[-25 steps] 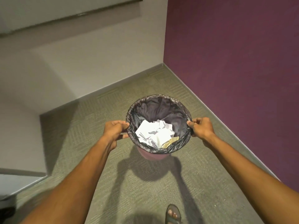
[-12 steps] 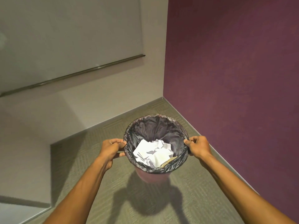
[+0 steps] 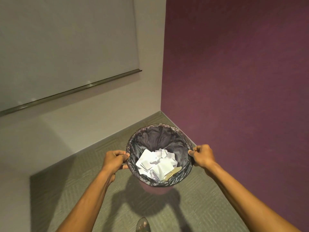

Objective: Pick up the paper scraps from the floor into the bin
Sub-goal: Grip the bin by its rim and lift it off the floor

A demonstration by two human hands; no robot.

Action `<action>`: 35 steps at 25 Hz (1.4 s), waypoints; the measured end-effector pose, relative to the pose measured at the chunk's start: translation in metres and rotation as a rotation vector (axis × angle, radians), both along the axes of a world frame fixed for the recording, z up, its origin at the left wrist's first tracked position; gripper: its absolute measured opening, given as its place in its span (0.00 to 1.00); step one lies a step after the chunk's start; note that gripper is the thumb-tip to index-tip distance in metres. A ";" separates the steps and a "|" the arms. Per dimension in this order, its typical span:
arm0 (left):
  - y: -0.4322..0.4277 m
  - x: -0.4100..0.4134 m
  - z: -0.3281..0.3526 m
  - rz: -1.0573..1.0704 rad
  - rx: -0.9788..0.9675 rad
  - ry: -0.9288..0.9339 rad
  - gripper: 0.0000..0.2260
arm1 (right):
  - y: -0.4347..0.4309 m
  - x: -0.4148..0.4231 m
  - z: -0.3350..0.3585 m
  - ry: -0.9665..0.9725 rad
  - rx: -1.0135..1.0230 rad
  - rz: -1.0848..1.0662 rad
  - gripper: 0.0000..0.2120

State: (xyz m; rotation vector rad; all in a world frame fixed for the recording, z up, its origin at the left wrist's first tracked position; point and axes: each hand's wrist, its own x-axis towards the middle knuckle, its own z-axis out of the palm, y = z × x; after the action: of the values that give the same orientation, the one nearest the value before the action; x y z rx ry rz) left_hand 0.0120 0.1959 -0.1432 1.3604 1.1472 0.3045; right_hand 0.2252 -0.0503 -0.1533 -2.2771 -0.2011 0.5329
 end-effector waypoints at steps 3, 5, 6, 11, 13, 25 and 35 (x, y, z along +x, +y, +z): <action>0.040 0.029 0.000 -0.044 0.005 0.017 0.04 | 0.033 0.023 0.002 0.000 -0.028 -0.025 0.14; 0.066 0.048 0.000 -0.068 -0.003 0.019 0.04 | 0.055 0.036 0.004 -0.010 -0.054 -0.040 0.14; 0.076 0.058 0.001 -0.076 -0.007 0.021 0.05 | 0.063 0.042 0.005 -0.010 -0.055 -0.042 0.14; 0.113 0.093 -0.005 -0.108 -0.013 0.035 0.05 | 0.093 0.073 0.002 -0.015 -0.061 -0.029 0.14; 0.140 0.120 -0.009 -0.129 -0.011 0.055 0.05 | 0.119 0.097 -0.003 0.006 -0.061 -0.048 0.14; 0.218 0.268 -0.036 -0.190 0.048 0.067 0.08 | 0.193 0.255 -0.048 0.092 0.002 -0.043 0.15; 0.280 0.392 -0.105 -0.216 0.031 0.267 0.04 | 0.262 0.384 -0.114 0.117 -0.134 0.077 0.13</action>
State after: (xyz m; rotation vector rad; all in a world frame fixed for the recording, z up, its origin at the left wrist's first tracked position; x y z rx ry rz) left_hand 0.4041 0.4760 -0.2480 1.5712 1.2036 -0.0167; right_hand 0.6093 0.2120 -0.2670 -2.3661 -0.2011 0.7377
